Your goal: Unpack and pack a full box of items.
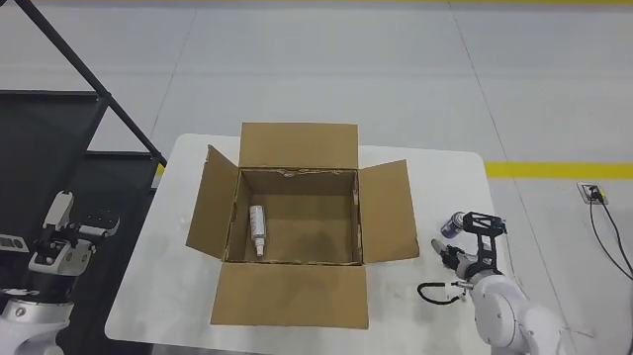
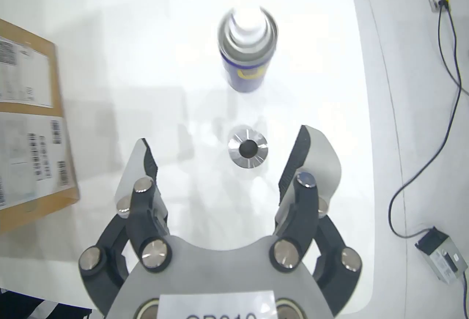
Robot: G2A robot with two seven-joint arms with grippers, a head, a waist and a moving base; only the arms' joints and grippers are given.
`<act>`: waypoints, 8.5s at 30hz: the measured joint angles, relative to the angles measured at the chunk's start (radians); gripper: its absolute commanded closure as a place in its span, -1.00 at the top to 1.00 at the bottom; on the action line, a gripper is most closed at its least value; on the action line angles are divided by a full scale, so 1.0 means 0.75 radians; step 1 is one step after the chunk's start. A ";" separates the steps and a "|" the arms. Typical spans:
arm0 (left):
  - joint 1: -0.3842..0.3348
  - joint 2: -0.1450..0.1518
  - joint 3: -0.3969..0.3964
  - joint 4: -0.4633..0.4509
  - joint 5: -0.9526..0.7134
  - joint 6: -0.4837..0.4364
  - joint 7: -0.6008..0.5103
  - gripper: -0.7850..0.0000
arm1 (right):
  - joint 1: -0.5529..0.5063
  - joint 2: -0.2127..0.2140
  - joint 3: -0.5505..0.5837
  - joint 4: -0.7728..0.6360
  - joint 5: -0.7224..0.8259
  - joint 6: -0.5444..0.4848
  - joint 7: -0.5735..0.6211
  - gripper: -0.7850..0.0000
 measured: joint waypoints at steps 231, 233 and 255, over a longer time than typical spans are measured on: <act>-0.054 0.090 0.397 0.441 1.151 -0.375 0.185 1.00 | 1.602 -0.756 -1.689 2.298 0.755 -0.068 -0.074 1.00; -0.054 0.090 0.397 0.441 1.151 -0.375 0.185 1.00 | 1.607 -0.758 -1.699 2.304 0.724 -0.099 -0.061 1.00; -0.054 0.090 0.397 0.441 1.151 -0.375 0.185 1.00 | 1.595 -0.770 -1.723 2.372 0.647 -0.382 -0.113 0.00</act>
